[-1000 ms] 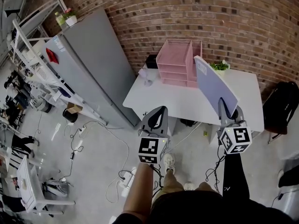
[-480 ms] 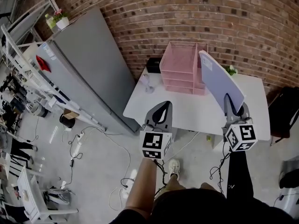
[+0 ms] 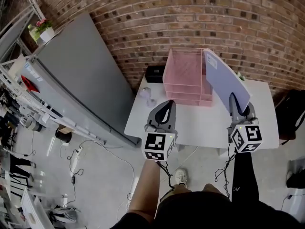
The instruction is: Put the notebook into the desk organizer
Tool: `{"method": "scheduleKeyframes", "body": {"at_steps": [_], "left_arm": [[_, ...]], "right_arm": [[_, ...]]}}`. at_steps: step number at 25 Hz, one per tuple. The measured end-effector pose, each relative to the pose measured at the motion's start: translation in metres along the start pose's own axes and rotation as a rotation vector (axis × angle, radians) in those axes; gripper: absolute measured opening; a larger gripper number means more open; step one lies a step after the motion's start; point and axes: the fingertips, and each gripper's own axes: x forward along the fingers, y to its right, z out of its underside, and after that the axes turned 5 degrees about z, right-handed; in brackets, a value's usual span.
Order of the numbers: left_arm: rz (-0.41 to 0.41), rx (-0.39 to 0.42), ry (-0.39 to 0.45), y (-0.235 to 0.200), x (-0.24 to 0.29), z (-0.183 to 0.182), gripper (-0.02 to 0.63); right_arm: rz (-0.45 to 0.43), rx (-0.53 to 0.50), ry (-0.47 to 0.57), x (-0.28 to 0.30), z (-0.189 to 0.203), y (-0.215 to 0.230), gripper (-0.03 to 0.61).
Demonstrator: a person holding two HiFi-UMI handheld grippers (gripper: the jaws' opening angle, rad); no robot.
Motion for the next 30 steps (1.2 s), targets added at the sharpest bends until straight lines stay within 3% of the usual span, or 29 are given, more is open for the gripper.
{"method": "scheduleKeyframes", "body": {"at_steps": [12, 20, 30], "left_arm": [[0.063, -0.015, 0.025, -0.078, 0.052, 0.008, 0.008], [0.115, -0.008, 0.029, -0.090, 0.072, 0.012, 0.008], [0.108, -0.045, 0.016, -0.103, 0.088, 0.022, 0.007]], "right_arm": [[0.077, -0.017, 0.025, 0.081, 0.005, -0.023, 0.029], [0.100, -0.029, 0.031, 0.105, 0.010, -0.031, 0.029], [0.084, -0.061, 0.018, 0.137, 0.014, -0.028, 0.029]]}}
